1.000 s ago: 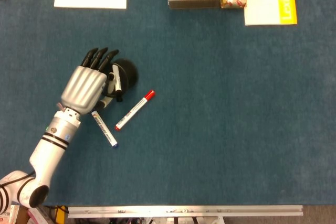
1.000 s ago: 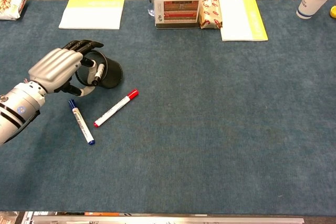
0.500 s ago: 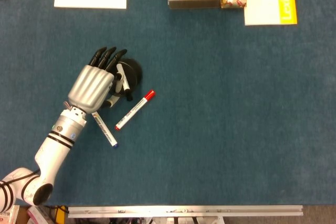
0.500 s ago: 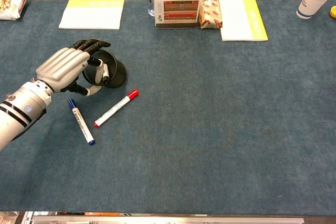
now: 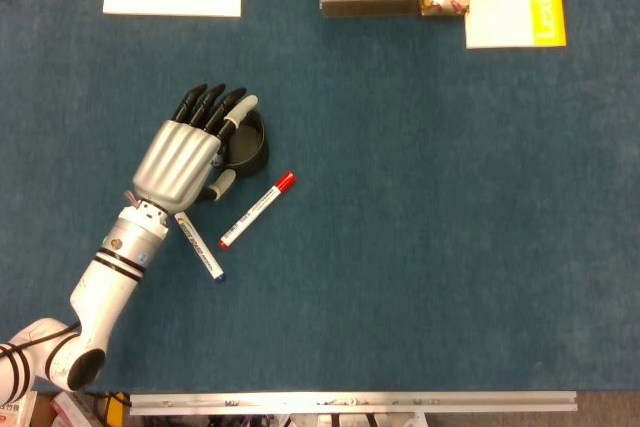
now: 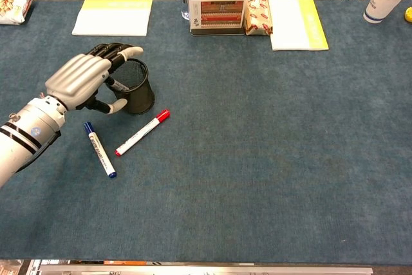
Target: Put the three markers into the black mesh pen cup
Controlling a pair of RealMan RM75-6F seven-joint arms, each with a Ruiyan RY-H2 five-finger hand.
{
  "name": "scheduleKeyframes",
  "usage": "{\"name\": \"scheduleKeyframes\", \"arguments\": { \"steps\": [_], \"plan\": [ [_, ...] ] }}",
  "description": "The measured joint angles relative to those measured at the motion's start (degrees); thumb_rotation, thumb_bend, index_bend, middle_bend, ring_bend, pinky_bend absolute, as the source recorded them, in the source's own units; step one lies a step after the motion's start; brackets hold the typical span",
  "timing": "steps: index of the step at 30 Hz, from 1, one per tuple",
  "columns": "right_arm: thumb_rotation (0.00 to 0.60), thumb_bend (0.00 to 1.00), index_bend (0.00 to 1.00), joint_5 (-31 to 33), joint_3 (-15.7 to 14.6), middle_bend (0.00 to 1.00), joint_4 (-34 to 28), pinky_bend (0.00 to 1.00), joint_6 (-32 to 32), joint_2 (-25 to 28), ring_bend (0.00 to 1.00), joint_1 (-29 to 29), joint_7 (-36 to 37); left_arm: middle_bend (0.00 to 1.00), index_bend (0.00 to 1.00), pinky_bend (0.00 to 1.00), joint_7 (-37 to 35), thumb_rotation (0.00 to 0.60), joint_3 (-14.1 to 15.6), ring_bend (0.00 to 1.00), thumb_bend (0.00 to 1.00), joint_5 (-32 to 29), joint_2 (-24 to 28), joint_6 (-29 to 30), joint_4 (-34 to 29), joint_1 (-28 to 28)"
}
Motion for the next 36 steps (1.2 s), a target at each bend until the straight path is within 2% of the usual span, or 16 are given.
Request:
{"name": "scheduleKeyframes", "arguments": {
  "steps": [13, 23, 29, 36],
  "plan": [
    [0.6, 0.0, 0.1, -0.1, 0.0, 0.19, -0.2, 0.41, 0.3, 0.1, 0.11, -0.1, 0.0, 0.06, 0.04, 0.07, 2.2, 0.6, 0.4, 0.0, 0.31, -0.4, 3.0, 1.5, -4.1, 1.2],
    [0.6, 0.0, 0.1, -0.3, 0.0, 0.19, -0.2, 0.41, 0.6, 0.2, 0.11, -0.2, 0.1, 0.06, 0.05, 0.07, 10.3, 0.6, 0.6, 0.0, 0.31, -2.9, 11.1, 2.8, -14.9, 3.2],
    [0.6, 0.0, 0.1, -0.3, -0.1, 0.18, -0.2, 0.41, 0.5, 0.0, 0.11, -0.2, -0.3, 0.06, 0.15, 0.07, 13.6, 0.6, 1.7, 0.0, 0.31, -2.5, 19.1, 4.8, -23.8, 5.0],
    [0.6, 0.0, 0.1, -0.1, -0.1, 0.19, -0.4, 0.41, 0.5, -0.1, 0.11, -0.2, -0.6, 0.06, 0.33, 0.07, 13.7, 0.6, 6.1, 0.0, 0.31, 2.5, 26.4, 5.7, -30.4, 7.3]
  ]
}}
